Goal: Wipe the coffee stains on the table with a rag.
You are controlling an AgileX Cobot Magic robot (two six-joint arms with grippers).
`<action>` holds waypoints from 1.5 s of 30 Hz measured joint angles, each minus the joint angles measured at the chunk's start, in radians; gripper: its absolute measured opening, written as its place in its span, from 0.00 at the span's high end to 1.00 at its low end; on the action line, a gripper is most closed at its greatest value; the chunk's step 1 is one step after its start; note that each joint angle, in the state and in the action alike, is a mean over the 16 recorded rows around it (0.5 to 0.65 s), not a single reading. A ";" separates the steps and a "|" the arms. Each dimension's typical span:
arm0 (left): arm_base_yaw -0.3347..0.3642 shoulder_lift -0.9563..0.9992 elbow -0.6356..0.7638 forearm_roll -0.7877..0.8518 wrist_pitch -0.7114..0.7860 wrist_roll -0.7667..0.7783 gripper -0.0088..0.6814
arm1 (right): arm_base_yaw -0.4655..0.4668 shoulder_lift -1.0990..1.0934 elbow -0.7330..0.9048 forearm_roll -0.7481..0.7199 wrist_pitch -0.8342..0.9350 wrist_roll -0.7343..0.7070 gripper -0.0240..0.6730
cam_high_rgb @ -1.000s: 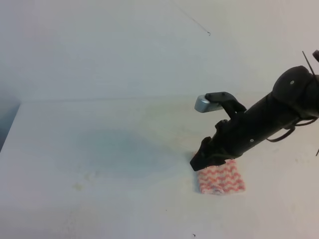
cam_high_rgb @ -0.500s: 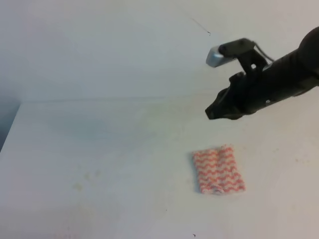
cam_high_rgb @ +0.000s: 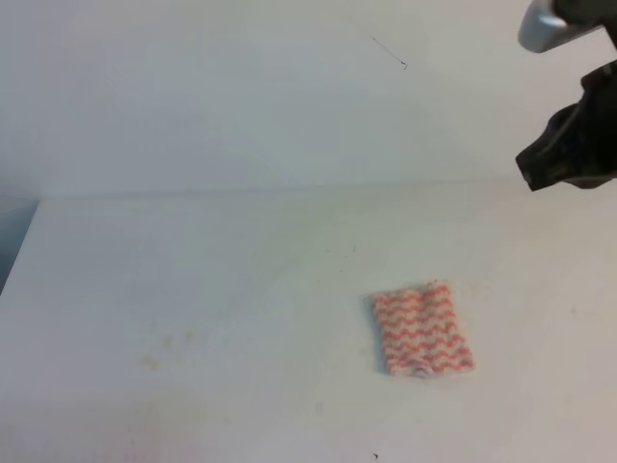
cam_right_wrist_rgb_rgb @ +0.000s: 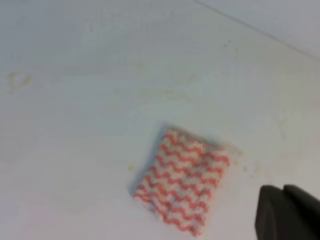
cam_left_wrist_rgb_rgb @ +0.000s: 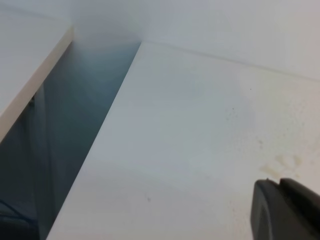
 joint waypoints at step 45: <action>0.000 0.005 0.000 0.000 0.000 0.000 0.99 | -0.002 -0.961 0.784 0.019 -0.046 0.239 0.97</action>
